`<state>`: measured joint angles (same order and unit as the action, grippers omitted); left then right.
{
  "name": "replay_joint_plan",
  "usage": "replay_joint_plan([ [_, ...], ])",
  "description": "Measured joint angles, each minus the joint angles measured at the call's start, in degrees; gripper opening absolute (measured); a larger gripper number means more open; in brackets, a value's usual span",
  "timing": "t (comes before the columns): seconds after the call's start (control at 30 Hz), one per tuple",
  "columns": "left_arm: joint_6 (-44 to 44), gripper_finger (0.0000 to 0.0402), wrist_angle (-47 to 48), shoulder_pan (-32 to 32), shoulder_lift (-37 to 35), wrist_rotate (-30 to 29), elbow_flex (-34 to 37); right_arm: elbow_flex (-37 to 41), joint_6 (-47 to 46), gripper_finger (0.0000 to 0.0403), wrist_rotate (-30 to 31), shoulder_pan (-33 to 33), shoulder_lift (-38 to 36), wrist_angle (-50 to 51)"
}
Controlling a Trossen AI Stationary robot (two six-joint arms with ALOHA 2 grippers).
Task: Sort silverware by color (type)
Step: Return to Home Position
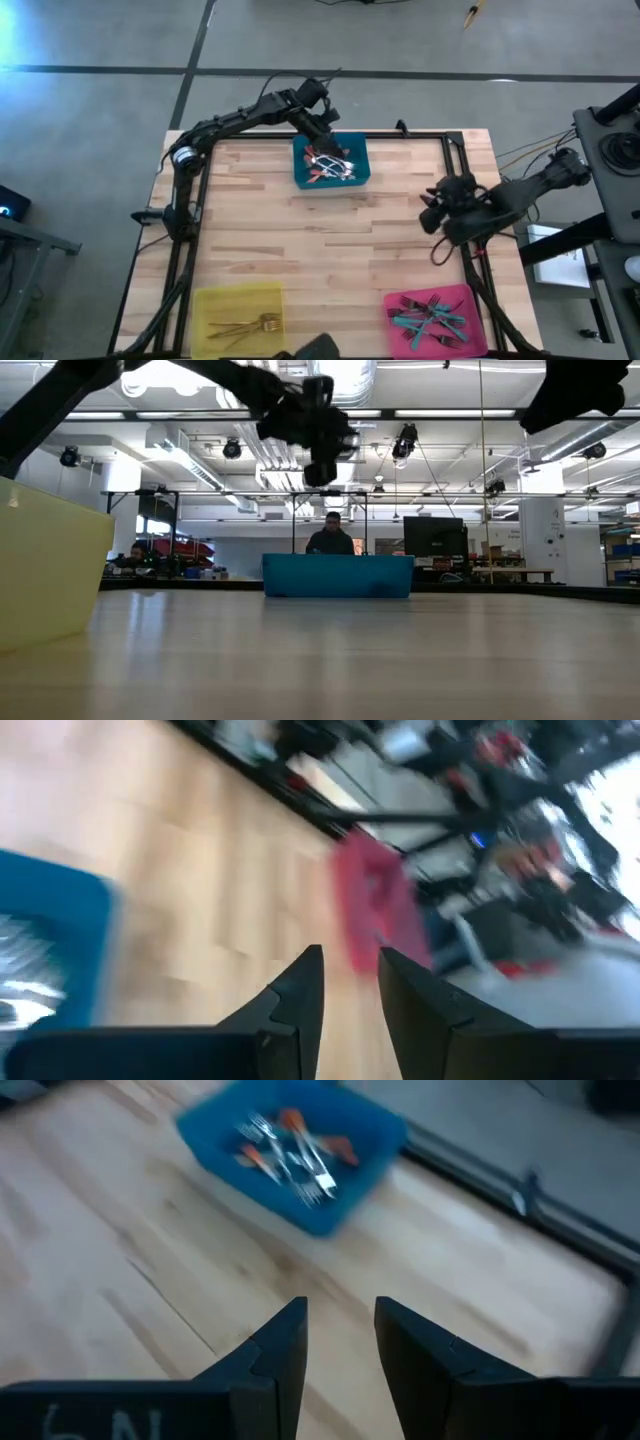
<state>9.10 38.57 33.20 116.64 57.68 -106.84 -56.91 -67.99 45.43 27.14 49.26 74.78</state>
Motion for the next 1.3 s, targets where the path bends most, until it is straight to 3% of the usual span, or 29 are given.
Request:
replay_joint_plan([
  [0.07, -3.6, 0.0082, 7.4, -1.7, 0.0, 1.6, -4.2, 3.1, 7.1, 0.0112, 1.6, 0.0, -5.0, -5.8],
  [0.17, -11.4, 0.0082, 19.3, -5.1, 0.0, -1.7, -11.5, 9.4, 17.2, 0.0112, 2.6, 0.0, -12.1, -15.5],
  [0.3, -17.3, 0.0082, 31.0, -11.0, 0.0, -12.9, -21.2, 18.9, 26.5, 0.0112, 2.6, 0.0, -22.2, -26.9],
  [0.4, -16.2, 0.0082, 35.6, -15.9, -0.1, -25.1, -28.0, 25.4, 31.1, 0.0112, 2.2, 0.0, -29.8, -33.7],
  [0.53, -10.9, 0.0082, 36.6, -21.4, -4.9, -40.7, -25.0, 32.9, 36.5, 0.0112, 2.2, 0.0, -39.2, -43.6],
  [0.7, -2.3, 0.0079, 43.1, -26.1, -10.7, -50.1, -23.1, 41.5, 46.7, 0.0112, -0.7, 0.0, -49.2, -56.3],
  [0.87, 8.2, 0.0078, 47.2, -31.7, -17.0, -64.0, -22.8, 46.6, 51.4, 0.0112, -3.4, -0.2, -47.5, -67.6],
  [0.97, 15.4, 0.0078, 48.9, -36.6, -21.5, -74.8, -22.8, 48.5, 48.7, 0.0112, -3.6, -0.2, -46.8, -68.3],
  [1.13, 23.9, 0.0078, 51.3, -49.2, -28.2, -93.6, -21.7, 51.5, 42.1, 0.0112, -3.4, -0.4, -46.8, -68.4],
  [1.3, 29.4, 0.0078, 51.1, -62.8, -33.9, -108.0, -14.5, 53.8, 39.8, 0.0112, -1.5, -0.4, -46.5, -71.7],
])
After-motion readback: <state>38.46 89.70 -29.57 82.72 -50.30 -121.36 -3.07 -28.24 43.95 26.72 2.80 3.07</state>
